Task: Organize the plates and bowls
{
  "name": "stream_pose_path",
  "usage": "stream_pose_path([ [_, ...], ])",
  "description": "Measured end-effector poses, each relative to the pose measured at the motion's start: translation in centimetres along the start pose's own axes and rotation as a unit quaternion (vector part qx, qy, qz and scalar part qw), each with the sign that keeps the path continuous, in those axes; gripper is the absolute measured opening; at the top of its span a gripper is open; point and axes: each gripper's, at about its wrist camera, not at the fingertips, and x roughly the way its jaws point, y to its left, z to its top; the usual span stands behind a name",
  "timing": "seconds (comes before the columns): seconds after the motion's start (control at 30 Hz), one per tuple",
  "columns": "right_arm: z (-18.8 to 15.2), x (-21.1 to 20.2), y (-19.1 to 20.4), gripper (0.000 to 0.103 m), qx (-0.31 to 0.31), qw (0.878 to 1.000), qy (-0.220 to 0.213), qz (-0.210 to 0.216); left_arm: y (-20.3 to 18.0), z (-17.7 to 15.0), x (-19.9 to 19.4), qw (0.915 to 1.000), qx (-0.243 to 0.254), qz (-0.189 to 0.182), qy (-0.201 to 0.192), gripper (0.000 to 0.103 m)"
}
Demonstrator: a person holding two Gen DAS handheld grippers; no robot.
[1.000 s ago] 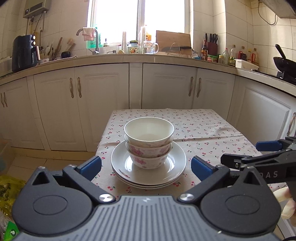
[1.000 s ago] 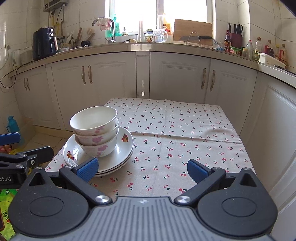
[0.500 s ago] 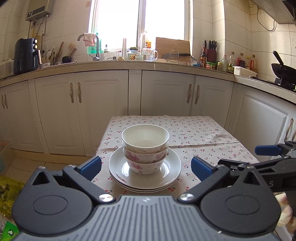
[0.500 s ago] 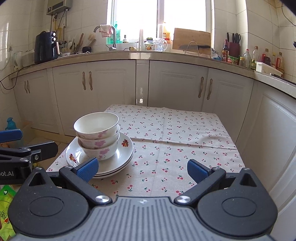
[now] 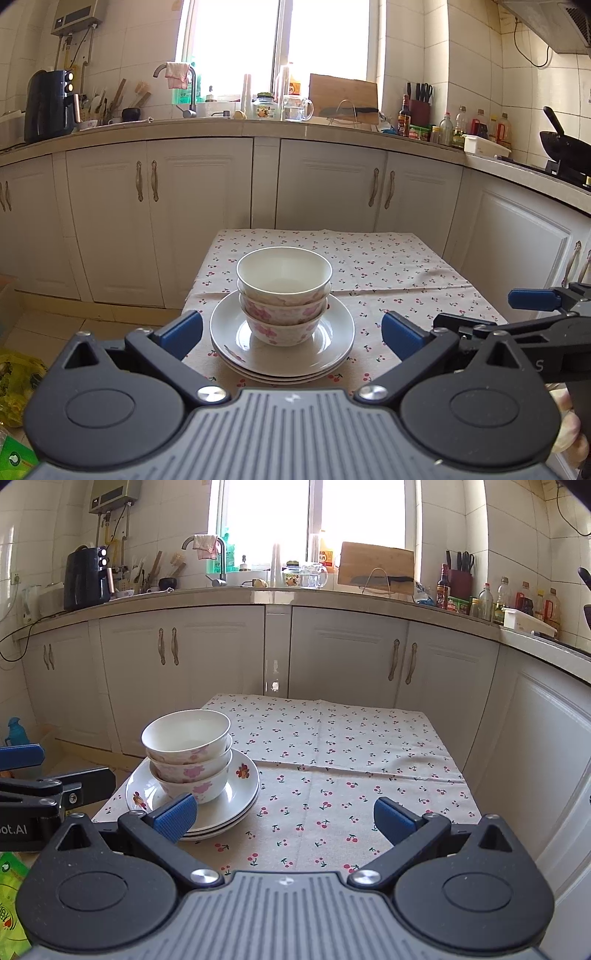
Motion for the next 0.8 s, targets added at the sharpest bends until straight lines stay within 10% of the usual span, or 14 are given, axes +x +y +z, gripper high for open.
stream_pose_path([
  [0.8,0.05,-0.11,0.46,0.103,-0.001,1.000,-0.003,-0.018,-0.38,0.03,0.21,1.0000,-0.001,0.000,0.006,0.102],
])
